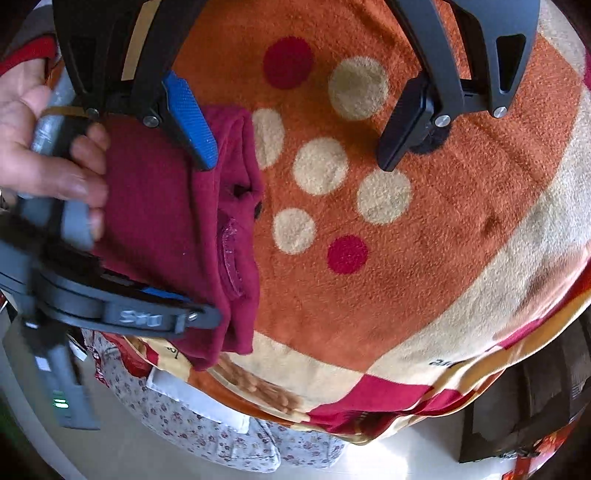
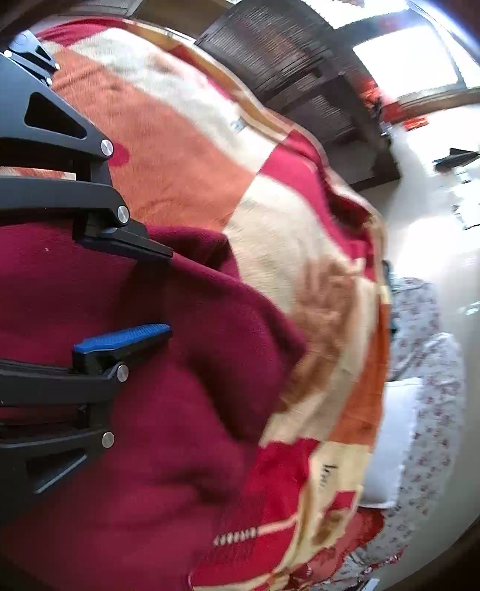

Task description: Fold small clothes

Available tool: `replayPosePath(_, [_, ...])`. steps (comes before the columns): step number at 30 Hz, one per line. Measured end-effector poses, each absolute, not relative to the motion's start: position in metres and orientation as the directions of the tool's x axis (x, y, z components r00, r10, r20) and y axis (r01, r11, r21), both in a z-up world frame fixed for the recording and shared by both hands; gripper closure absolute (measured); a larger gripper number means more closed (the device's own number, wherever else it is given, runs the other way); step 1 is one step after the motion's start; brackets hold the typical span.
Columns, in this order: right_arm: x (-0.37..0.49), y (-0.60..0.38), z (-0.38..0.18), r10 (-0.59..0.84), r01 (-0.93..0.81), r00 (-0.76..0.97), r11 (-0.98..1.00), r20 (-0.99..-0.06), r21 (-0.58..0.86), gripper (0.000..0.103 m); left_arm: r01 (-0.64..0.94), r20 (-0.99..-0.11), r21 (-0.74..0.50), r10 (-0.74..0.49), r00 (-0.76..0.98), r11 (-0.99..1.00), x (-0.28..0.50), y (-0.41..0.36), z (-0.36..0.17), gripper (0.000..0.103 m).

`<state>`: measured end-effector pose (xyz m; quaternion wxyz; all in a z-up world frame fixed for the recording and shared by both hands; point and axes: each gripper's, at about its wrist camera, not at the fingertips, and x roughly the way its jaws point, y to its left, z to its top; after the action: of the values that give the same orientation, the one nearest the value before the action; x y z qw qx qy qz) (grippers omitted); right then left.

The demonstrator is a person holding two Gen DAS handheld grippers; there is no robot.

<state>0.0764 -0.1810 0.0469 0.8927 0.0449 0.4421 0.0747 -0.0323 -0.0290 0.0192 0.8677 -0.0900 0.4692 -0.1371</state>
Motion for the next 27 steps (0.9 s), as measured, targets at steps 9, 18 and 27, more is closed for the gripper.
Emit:
replayPosePath(9, [0.061, -0.186, 0.073, 0.212, -0.115, 0.618, 0.977, -0.757, 0.18, 0.063, 0.157, -0.772, -0.284, -0.323, 0.547, 0.946, -0.03, -0.026, 0.025, 0.015])
replayPosePath(18, [0.071, -0.181, 0.078, 0.207, -0.089, 0.598, 0.977, -0.774, 0.192, 0.029, 0.156, -0.767, -0.268, -0.309, 0.562, 0.951, -0.025, -0.028, 0.03, 0.015])
replayPosePath(27, [0.109, -0.153, 0.058, 0.061, -0.11, 0.495, 0.994, -0.867, 0.006, 0.018, 0.159, -0.761, -0.305, -0.34, 0.553, 0.939, -0.012, -0.03, 0.017, 0.011])
